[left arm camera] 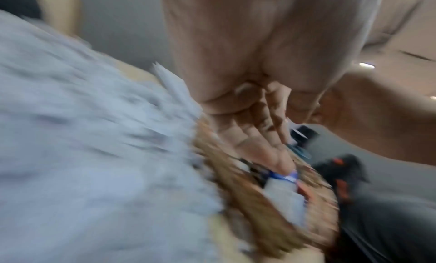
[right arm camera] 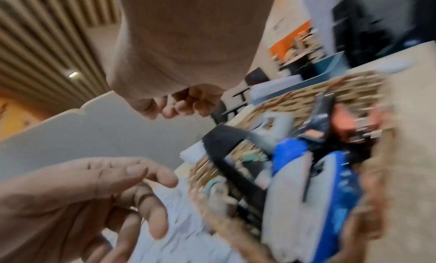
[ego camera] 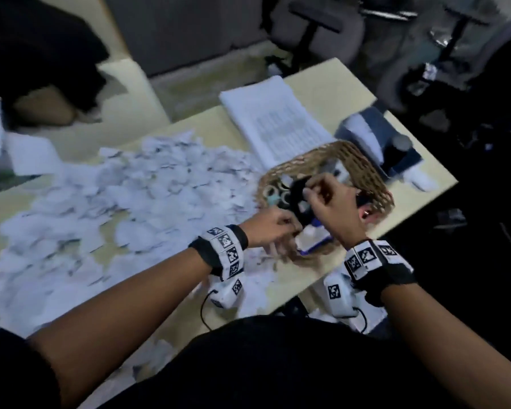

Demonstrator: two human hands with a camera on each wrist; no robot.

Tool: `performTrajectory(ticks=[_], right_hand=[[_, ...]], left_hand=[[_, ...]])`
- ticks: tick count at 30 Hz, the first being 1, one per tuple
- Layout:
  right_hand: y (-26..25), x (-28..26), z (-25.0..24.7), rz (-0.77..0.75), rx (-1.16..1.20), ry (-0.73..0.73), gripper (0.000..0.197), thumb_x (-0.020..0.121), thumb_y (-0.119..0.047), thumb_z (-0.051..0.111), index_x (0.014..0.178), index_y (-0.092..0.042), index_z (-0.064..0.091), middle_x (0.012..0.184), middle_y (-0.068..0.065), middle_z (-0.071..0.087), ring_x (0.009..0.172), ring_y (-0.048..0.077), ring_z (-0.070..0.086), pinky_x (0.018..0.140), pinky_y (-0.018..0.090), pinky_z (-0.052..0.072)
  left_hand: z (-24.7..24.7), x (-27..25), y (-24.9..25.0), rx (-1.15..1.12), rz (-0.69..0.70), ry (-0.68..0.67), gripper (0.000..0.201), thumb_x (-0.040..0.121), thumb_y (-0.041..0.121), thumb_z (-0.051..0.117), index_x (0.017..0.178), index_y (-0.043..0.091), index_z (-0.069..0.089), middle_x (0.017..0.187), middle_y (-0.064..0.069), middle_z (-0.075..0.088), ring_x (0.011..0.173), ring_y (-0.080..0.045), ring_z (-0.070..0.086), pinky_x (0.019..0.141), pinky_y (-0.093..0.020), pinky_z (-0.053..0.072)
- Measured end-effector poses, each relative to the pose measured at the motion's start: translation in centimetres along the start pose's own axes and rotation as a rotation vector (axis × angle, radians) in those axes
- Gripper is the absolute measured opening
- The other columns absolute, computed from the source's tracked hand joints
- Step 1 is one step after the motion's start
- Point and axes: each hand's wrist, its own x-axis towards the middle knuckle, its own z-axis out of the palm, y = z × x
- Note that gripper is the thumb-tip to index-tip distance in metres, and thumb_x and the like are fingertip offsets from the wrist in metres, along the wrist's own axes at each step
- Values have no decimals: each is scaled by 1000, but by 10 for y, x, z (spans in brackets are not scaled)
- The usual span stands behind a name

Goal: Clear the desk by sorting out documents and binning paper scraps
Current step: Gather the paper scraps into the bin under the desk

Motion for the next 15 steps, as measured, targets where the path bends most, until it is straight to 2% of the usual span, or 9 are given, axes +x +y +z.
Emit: performTrajectory(ticks=[3,5,7,8,10,12,15], right_hand=[[-32,8,64,-130,-73,-315,22,84,-12,65,86,-32,58,66,-5,59,61,4,55,60,23,41],[-41,4,102,-156,-160,-614,19,86,-22,66,103,-26,60,82,-2,63,72,9,58,68,28,46],[-39,-8,132,-194,-369,-916,41,87,-33,68,123,-20,55,105,3,57,93,15,55,83,30,45],[-34,-16,142,-212,-465,-1009,48,87,-37,68,129,-21,51,114,3,51,103,16,50,89,30,41],[-25,-34,153,-235,-504,-1015,52,86,-42,67,131,-22,51,122,4,46,117,20,45,94,32,38],[-14,-48,157,-240,-472,-882,53,84,-47,64,128,-21,53,125,7,45,119,29,45,96,40,41],[-5,-68,155,-274,-496,-649,58,80,-52,60,126,-16,54,126,11,43,118,31,45,94,45,45]], left_hand=[[-58,-57,-58,12,-3,342,15,98,22,50,98,19,65,82,-6,73,58,-18,60,51,-28,47],[-84,-94,-101,31,-43,520,15,97,18,50,94,20,66,80,-2,72,59,-19,59,55,-29,49],[-98,-129,-139,49,-76,628,14,94,18,53,90,23,66,78,3,72,66,-23,63,63,-32,52],[-99,-143,-155,57,-89,652,13,93,18,55,90,23,66,79,5,71,69,-22,64,65,-32,52],[-97,-163,-182,79,-100,675,9,91,18,59,91,22,67,83,8,67,71,-14,61,67,-27,50],[-91,-173,-203,153,-95,699,7,91,19,60,92,22,66,85,10,61,74,-9,54,72,-26,47],[-82,-177,-224,259,-74,720,7,91,22,60,95,21,66,91,8,57,89,-11,48,80,-31,47]])
